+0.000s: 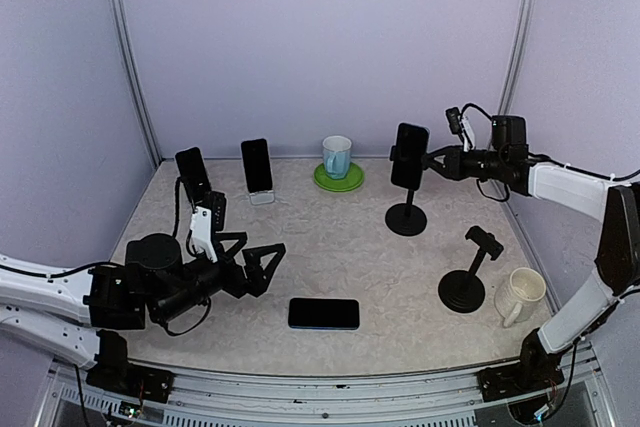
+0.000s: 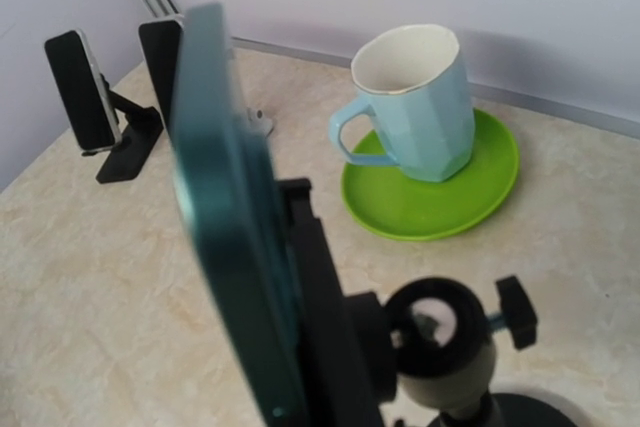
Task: Place the phone on the phone stand
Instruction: Move the phone stand with the phone to the center of the board.
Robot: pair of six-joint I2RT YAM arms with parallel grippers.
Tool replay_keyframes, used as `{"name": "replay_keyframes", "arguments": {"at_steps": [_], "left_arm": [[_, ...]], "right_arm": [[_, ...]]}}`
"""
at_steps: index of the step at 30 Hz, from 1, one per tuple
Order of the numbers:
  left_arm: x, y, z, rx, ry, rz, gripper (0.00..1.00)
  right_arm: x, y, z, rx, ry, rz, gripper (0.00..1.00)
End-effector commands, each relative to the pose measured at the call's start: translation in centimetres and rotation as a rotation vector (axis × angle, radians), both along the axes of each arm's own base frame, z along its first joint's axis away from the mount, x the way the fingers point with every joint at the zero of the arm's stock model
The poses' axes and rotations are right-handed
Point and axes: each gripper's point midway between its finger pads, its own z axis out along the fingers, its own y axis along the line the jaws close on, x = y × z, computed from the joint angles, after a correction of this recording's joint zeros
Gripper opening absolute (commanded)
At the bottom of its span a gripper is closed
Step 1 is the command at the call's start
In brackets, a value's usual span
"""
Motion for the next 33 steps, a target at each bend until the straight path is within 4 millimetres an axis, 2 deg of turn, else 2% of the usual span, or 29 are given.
{"name": "replay_keyframes", "arguments": {"at_steps": [1,6,10,15,19,26,33], "left_arm": [[-0.2,0.9,-0.4,0.013,0.005,0.017,0.99],[-0.1,2.1,0.2,0.012,0.0,0.045,0.99],[0.0,4.1,0.9,0.011,-0.009,0.098,0.99],[0.0,7.0,2.1,-0.023,-0.02,0.158,0.99],[-0.3,8.6,2.6,-0.061,-0.026,0.177,0.99],[-0.4,8.9,1.8,-0.042,-0.001,0.178,0.99],[-0.5,8.8,1.1,-0.004,0.024,0.171,0.99]], "right_arm": [[1.4,0.2,4.7,0.037,-0.15,0.019,0.0],[2.7,0.4,6.5,0.033,-0.202,0.033,0.0],[3.8,-0.4,7.4,0.039,-0.236,0.034,0.0],[5.3,-1.9,7.7,0.098,-0.241,0.048,0.0],[6.4,-1.7,7.5,0.115,-0.257,0.103,0.0],[8.3,-0.7,8.2,0.095,-0.3,0.207,0.0],[10.0,-1.1,9.2,0.059,-0.338,0.265,0.0]]}}
